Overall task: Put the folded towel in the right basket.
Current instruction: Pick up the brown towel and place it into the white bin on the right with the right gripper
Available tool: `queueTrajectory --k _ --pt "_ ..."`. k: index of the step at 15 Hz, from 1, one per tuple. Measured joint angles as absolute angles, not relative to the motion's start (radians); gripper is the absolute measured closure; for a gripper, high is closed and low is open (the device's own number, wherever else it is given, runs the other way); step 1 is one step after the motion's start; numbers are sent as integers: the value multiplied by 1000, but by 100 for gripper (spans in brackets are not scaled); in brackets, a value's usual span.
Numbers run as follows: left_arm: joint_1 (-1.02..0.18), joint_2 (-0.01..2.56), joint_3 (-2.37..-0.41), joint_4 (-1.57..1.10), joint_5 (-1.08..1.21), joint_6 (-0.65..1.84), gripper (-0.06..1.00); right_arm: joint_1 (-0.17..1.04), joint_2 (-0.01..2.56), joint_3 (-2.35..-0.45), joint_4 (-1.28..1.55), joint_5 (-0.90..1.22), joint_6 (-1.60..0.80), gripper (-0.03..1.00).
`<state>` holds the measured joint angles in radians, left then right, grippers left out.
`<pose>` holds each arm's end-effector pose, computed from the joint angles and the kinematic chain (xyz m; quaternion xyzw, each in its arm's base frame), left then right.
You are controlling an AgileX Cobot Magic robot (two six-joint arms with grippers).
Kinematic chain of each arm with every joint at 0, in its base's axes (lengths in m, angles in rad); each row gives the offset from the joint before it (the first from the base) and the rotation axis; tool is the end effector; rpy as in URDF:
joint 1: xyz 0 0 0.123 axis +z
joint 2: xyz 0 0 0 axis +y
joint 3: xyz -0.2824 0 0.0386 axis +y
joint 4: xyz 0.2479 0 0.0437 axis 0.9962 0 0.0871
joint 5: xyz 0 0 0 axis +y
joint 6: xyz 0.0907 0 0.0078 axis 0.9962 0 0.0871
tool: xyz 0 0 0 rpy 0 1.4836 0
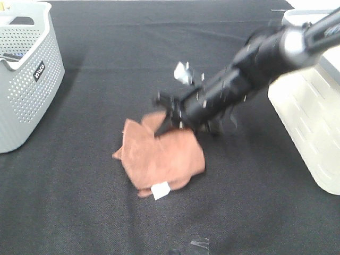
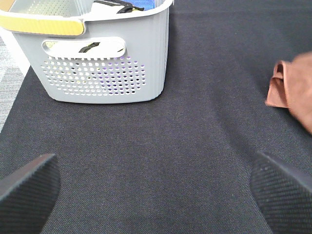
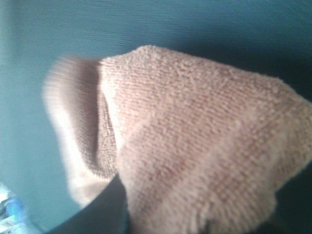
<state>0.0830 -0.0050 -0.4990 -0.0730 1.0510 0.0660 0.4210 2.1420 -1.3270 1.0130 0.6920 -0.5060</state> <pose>-0.0047 -0.0062 0.2778 -0.0059 0.8491 0.0029 0.5283 0.3620 0.2162 0.1197 -0.0776 0.9360 0.3337 0.0802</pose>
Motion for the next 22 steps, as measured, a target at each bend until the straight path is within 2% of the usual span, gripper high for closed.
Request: queueTrajectory --k 3,9,10,16,19,22 --pt "83 -5 -499 -73 1051 66 -4 320 1987 -1426 996 799 -457 73" --pt "83 -5 -499 -73 1051 66 -4 44 1739 -1684 570 1053 -173 73" --pt "83 -5 -499 -73 1051 66 -4 44 1739 -1684 570 1053 -173 73" --pt "83 -5 -499 -73 1051 66 -4 -324 1722 -1749 489 1067 -141 73" --pt "83 -5 -499 -73 1051 66 -4 -396 1740 -1753 401 1055 -141 73" --pt "83 -5 -499 -73 1051 66 -4 -398 1794 -1753 316 1062 -129 73"
